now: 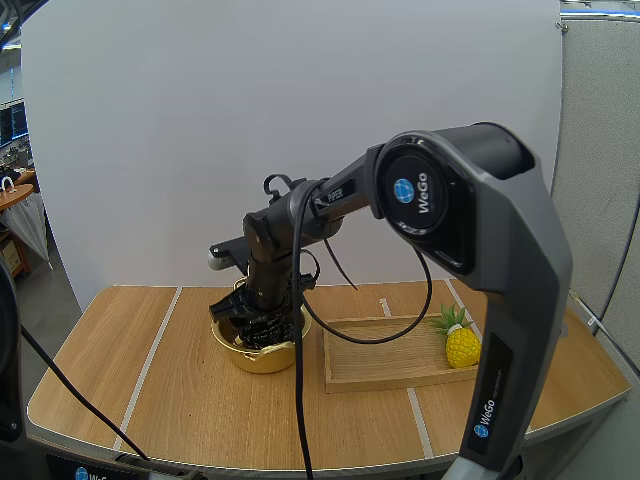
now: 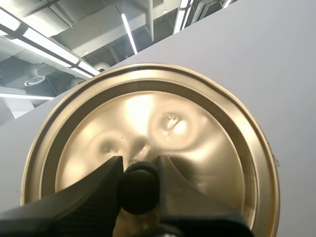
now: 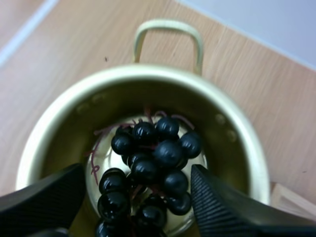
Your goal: Open the pot, put the grape inside, and close it
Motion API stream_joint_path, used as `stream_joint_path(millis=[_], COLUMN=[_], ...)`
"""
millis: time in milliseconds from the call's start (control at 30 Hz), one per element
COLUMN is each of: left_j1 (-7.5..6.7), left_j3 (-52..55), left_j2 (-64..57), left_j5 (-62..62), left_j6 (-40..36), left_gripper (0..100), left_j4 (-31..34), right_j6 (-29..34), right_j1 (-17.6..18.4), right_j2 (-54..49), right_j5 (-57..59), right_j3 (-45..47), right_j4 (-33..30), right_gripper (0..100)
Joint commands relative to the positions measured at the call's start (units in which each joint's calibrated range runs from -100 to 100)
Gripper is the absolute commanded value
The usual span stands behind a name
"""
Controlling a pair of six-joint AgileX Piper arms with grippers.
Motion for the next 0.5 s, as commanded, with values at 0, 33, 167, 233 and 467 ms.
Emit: stream_joint_path(millis=[0,33,167,233,467], left_j1=[-0.11,-0.11,-0.11,-0.11,-0.11], left_j3=[-0.54,-0.54,-0.54,-0.54,-0.54], left_j2=[-0.4,-0.4,-0.4,-0.4,-0.4], left_j5=[-3.08,-3.08,-3.08,-3.08,-3.08], left_j6=[-0.44,-0.44,-0.44,-0.44,-0.44], left_gripper=[0,0,0,0,0], left_j4=[-0.03,-0.03,-0.03,-0.03,-0.03], right_j6=[0.0,0.2,1.53,1.75,1.75], right_j1=[-0.22,-0.22,-0.22,-0.22,-0.22], right_j2=[-4.88,-6.01,-10.98,-13.67,-23.26], right_j5=[1.0,1.49,6.42,8.44,16.26], right_j3=[-0.47,-0.47,-0.47,-0.18,0.34], right_j4=[-0.2,-0.06,0.25,0.52,1.06], right_gripper=[100,100,100,100,100])
